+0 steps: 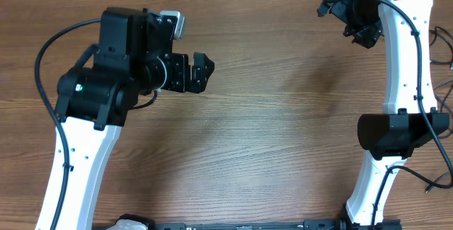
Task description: Untangle cables
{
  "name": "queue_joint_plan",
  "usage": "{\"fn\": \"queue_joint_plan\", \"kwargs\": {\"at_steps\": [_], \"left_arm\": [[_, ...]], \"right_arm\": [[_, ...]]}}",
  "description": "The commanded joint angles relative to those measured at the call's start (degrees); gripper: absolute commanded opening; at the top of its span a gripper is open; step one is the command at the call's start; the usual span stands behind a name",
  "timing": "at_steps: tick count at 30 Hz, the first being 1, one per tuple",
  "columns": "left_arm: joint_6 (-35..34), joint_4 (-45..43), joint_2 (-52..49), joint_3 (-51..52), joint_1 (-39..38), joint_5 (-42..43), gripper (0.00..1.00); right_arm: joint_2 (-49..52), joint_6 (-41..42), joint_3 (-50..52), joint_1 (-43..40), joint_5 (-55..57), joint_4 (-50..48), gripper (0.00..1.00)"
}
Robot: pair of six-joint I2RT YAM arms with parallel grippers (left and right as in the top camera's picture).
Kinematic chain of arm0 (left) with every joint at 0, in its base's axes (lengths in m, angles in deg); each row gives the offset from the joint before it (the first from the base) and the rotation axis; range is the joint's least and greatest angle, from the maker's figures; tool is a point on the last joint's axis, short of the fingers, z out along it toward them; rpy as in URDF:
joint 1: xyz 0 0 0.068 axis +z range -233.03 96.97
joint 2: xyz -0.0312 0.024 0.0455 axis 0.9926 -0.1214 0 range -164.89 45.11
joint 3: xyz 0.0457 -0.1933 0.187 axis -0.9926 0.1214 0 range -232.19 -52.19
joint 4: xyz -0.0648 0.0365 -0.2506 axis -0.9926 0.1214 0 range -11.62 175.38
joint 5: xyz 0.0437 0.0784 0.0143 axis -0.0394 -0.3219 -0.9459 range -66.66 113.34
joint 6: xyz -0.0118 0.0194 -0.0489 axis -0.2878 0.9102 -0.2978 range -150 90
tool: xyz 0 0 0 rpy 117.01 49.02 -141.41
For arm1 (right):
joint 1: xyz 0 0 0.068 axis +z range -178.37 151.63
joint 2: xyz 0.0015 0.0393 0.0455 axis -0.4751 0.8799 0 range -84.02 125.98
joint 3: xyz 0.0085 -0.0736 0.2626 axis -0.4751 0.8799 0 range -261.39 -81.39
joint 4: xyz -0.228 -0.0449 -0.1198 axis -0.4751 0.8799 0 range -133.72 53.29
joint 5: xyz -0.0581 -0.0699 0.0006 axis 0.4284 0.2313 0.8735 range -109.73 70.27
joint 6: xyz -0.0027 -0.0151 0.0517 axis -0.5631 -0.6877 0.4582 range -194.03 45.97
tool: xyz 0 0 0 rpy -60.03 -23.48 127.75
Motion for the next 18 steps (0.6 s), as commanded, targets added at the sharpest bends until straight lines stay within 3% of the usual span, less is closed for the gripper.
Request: {"fn": "queue_joint_plan", "kwargs": {"at_steps": [1, 5, 9, 18], "left_arm": [[1.40, -0.17, 2.95, 1.22, -0.48, -5.18, 1.00], [2.45, -4.92, 6.54, 8.00, -0.48, -6.97, 1.00], [5.55, -15.47, 13.14, 19.71, -0.48, -6.93, 1.00], [5.73, -39.65, 32.00, 47.06, 0.42, -6.99, 1.00]], "right_arm": [[-0.68, -0.46, -0.02, -0.09, -0.13, -0.33, 1.00], [-0.68, -0.44, -0.02, -0.09, -0.15, -0.33, 1.00], [-0.68, -0.46, -0.02, -0.09, -0.13, -0.33, 1.00], [-0.68, -0.44, -0.02, -0.09, -0.15, -0.33, 1.00]]}}
